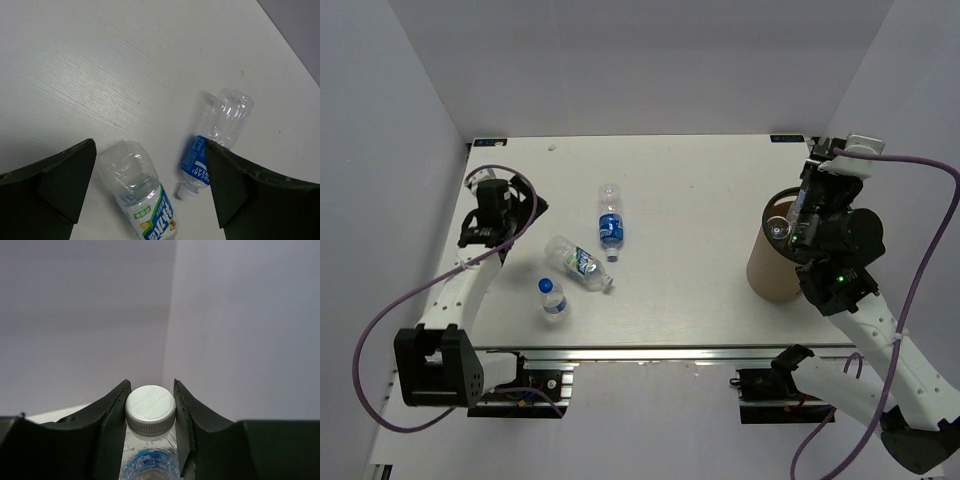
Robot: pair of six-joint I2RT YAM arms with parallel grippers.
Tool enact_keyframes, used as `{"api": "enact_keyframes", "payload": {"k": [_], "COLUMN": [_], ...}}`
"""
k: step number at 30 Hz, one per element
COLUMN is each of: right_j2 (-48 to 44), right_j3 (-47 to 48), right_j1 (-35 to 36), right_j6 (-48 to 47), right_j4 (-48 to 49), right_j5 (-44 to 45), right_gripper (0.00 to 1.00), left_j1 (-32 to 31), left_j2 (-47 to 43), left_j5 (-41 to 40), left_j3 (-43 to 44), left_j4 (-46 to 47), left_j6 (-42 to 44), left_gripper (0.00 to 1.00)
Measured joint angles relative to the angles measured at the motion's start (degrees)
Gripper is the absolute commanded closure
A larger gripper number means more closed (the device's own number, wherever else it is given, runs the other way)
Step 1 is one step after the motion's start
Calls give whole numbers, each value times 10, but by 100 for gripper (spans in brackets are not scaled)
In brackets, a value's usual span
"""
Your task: Put the plastic bottles in the bin
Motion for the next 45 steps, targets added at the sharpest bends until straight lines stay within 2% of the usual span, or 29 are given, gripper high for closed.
{"api": "enact_keyframes", "payload": {"k": [1,2,3,4,6,11,14,23,29,32,33,36,38,43,45], "right_j2": [2,3,6,9,17,31,22,18,43,42,42,42,42,61,79], "right_j3": [-3,-7,-13,-17,-23,-23,-23,-21,-21,-21,-21,-21,-21,-22,-27], "right_j1": [-14,-31,-50,-66,-97,-121,-121,-121,-121,-121,-121,-121,-121,-121,-121], "right_j6": [9,21,38,59,96,176,209,259,271,275,276,285,291,342,371], "right_j4": [-13,-29,-46,-66,-105,-194,-211,-217,-226,-230,-230,-231,-231,-227,-216], "right_j5": [6,10,11,12,5,-43,-92,-239,-276,-287,-291,-304,-317,-374,-407], "right_gripper": [87,76,49,34,11,11,11,11,11,11,11,11,11,11,11], "left_j1": [-9,-19,-34,-49,-79,-120,-134,-198,-228,-238,-241,-247,-249,-251,-254], "left_j2": [15,28,44,61,99,187,245,424,474,493,499,512,510,499,478], "left_j5": [2,5,8,9,16,56,72,19,-24,-46,-50,-58,-59,-31,-4], "left_j3": [8,17,30,44,76,143,184,314,347,363,369,384,385,385,374], "left_j4": [3,5,7,9,14,30,28,-12,-31,-43,-46,-52,-50,-38,-19], "left_j6": [5,11,20,30,54,119,152,180,178,173,172,173,174,190,205], "left_gripper": [2,2,2,2,2,2,2,2,2,21,39,53,54,66,66]}}
